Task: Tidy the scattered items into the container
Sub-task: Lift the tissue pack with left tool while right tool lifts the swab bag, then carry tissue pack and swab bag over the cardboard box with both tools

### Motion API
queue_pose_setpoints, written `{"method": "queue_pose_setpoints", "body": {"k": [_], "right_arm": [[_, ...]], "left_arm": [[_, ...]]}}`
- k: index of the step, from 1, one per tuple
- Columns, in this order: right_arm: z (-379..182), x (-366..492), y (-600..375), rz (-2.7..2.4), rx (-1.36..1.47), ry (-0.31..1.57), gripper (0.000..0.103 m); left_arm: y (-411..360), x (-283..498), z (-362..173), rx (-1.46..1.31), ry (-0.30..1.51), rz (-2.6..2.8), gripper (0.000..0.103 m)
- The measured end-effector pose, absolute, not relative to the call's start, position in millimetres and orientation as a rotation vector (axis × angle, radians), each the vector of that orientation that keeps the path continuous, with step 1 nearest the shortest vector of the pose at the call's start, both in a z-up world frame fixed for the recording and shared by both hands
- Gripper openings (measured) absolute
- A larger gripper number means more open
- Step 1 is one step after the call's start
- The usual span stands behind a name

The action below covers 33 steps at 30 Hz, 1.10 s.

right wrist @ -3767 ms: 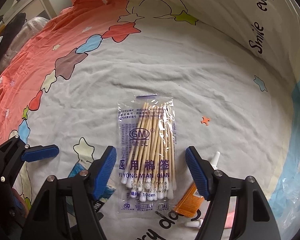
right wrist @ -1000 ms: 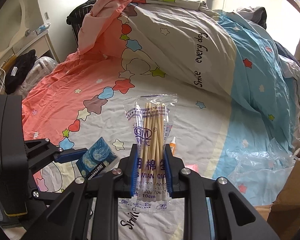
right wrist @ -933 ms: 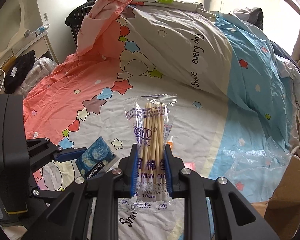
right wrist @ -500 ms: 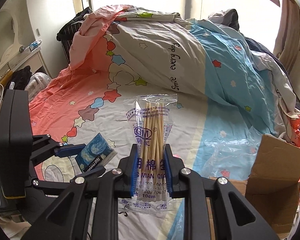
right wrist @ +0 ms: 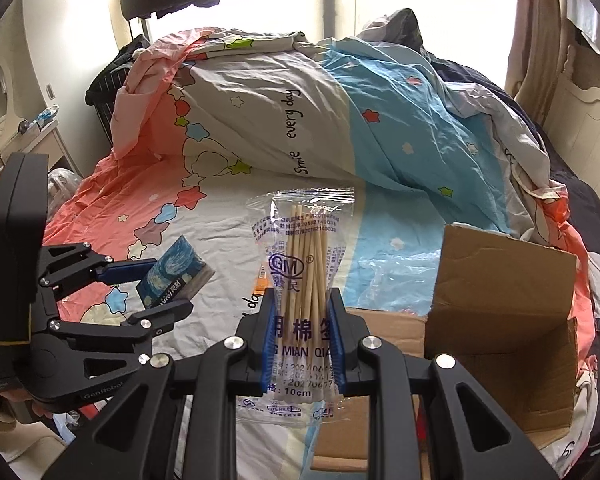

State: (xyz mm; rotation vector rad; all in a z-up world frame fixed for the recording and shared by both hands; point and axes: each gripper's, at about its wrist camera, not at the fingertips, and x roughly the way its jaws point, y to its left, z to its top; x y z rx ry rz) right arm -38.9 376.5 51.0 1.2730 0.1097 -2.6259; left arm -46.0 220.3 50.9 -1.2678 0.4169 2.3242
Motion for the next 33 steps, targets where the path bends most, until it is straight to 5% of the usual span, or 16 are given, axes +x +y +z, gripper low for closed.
{"method": "queue_pose_setpoints", "body": {"k": [33], "right_arm": [[50.2,36.0,527.2,-2.908,1.364,-0.128,0.022]], "left_arm": [[388.3,-13.6,74.7,-1.06,0.563,2.126,0.047]]}}
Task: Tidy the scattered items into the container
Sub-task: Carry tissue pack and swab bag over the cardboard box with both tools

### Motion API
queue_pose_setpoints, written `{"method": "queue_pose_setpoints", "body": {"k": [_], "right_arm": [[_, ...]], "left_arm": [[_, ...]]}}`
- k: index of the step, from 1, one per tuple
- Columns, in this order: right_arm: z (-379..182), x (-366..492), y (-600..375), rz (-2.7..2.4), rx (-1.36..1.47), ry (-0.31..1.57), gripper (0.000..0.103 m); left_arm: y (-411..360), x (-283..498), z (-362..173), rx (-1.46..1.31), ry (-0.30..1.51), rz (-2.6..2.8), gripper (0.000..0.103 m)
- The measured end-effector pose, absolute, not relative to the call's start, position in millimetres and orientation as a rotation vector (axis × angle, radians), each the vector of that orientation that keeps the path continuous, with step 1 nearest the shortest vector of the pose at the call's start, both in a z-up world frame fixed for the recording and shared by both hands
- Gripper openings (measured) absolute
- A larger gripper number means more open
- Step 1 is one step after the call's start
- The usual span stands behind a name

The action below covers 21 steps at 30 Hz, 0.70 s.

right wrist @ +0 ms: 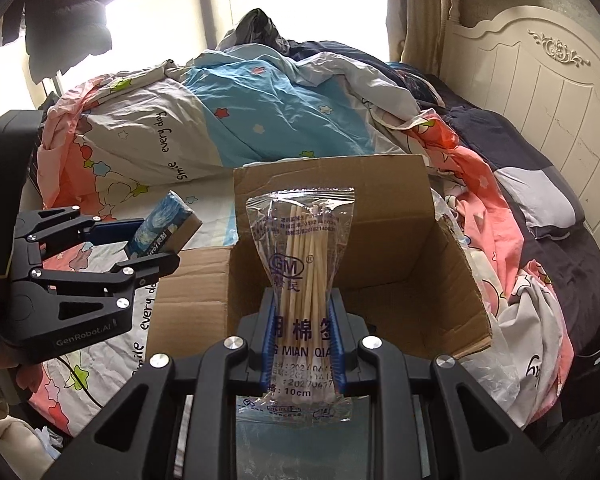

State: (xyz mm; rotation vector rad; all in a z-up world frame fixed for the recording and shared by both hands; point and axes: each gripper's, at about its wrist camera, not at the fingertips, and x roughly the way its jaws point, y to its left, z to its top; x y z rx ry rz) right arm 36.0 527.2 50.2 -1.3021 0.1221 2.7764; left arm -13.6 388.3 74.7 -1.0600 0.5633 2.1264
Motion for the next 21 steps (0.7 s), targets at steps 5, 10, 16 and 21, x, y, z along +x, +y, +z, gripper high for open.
{"method": "queue_pose_setpoints", "body": {"k": [5,10,16,21], "right_arm": [[45.3,38.0,542.1,2.752,-1.296,0.158,0.022],[40.6,36.8,551.0,2.743,-1.296,0.159,0.022],[30.1,33.2,562.8,2.724,-1.304,0.178,0.022],[21.6,26.9,567.3,2.712,-1.327,0.167,0.022]], "left_arm": [[406.2,-11.7,70.8,-1.052,0.584,2.106,0.047],[425.0,-12.0,61.0,-1.063,0.595,2.082,0.047],[444.4,-14.6,52.3,-1.077,0.595,2.065,0.047],[457.7,-18.4,47.6,-1.087,0.598,2.051,0.047]]}}
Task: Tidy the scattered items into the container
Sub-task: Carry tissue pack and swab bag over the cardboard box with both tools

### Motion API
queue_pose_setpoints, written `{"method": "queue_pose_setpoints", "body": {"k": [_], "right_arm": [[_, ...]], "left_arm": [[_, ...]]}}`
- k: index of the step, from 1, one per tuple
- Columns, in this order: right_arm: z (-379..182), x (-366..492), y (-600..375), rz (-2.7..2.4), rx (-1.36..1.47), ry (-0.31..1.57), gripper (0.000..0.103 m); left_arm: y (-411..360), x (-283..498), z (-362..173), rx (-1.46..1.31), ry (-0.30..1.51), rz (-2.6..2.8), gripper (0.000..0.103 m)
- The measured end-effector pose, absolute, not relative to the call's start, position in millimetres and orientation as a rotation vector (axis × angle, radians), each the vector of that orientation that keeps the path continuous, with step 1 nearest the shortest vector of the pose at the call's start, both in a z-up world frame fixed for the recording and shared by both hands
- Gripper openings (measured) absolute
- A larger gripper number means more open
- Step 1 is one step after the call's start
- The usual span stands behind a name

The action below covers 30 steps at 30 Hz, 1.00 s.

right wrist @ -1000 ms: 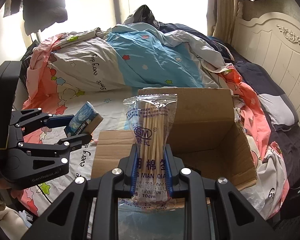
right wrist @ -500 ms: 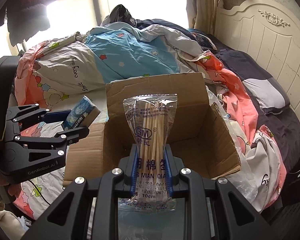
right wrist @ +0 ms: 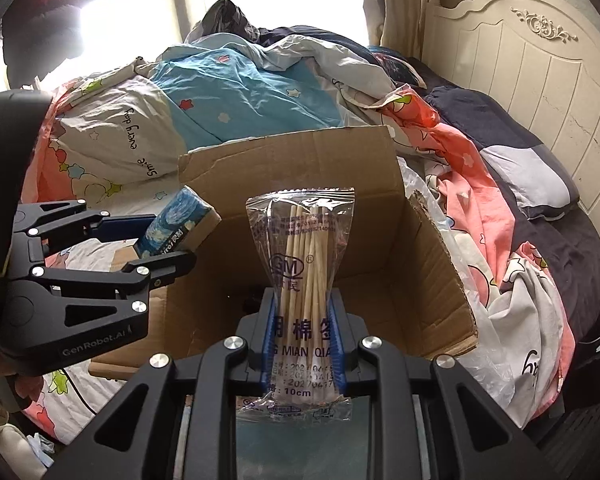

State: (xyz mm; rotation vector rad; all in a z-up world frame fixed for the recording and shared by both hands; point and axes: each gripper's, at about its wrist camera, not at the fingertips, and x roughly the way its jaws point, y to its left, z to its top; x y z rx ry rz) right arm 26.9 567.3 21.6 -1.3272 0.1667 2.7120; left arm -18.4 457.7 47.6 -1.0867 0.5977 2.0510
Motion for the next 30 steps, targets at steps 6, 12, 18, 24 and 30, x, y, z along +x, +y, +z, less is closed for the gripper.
{"method": "queue_pose_setpoints", "body": {"k": [6,12,18,24,30], "right_arm": [[16.1,25.8,575.0,2.684,-1.34,0.16,0.022],[2.7,23.9,582.5,2.654,-1.364,0.186,0.022],[-4.2,14.8,584.8,2.652,-1.363,0.212,0.022],[-9.8,8.4,585.0,2.655,-1.374,0.207,0.022],[-13.8,8.4,589.9,2.65,-1.374,0.214,0.022]], "left_arm": [[474.8,-22.6,39.5,-1.088,0.601,2.03,0.047],[485.8,-24.7,30.6,-1.089,0.621,2.022,0.047],[491.2,-26.7,18.6,-1.091,0.654,2.011,0.047],[493.9,-31.9,9.7,-1.113,0.641,2.009,0.047],[497.5,-33.0,3.9,-1.122,0.638,2.005,0.047]]}}
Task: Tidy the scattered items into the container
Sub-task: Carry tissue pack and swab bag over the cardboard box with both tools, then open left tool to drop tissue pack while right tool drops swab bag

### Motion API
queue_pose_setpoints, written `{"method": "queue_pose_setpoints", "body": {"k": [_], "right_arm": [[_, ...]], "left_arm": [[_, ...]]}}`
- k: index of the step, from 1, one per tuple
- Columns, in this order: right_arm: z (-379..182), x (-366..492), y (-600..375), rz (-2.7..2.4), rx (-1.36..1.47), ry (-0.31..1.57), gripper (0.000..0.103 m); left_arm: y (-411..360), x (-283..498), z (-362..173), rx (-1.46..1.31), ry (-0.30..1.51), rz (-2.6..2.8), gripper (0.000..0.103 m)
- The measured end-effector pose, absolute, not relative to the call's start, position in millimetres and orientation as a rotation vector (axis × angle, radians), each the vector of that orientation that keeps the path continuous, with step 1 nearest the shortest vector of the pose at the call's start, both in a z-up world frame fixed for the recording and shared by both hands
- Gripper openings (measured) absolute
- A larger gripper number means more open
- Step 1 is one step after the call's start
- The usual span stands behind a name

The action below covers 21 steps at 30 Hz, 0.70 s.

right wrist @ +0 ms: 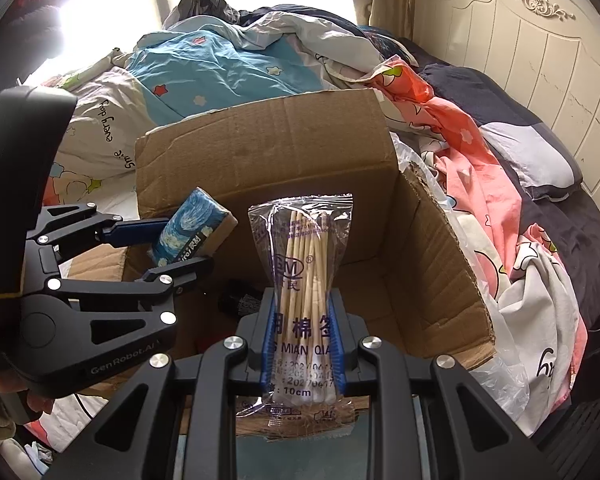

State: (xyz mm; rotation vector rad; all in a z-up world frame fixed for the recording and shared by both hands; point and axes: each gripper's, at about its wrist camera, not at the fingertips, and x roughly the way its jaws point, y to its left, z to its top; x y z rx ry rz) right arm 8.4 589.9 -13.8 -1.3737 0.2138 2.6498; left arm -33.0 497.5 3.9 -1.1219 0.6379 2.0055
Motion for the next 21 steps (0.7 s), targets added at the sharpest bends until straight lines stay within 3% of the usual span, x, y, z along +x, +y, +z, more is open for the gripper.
{"method": "queue_pose_setpoints", "body": {"k": [16,17,21], "right_arm": [[-14.3,-1.0,592.9,2.641,-1.364,0.204,0.022],[-13.9,-1.4,591.5,2.636,-1.363,0.19,0.022],[-15.1,-0.8,592.9,2.611,-1.346,0.142,0.041]], "left_arm": [[504.2,-37.8,-0.1,-1.137,0.607,2.003,0.047],[504.2,-37.7,-0.8,-1.145,0.6,2.005,0.049],[501.3,-37.9,-3.0,-1.141,0.63,2.067,0.08]]}}
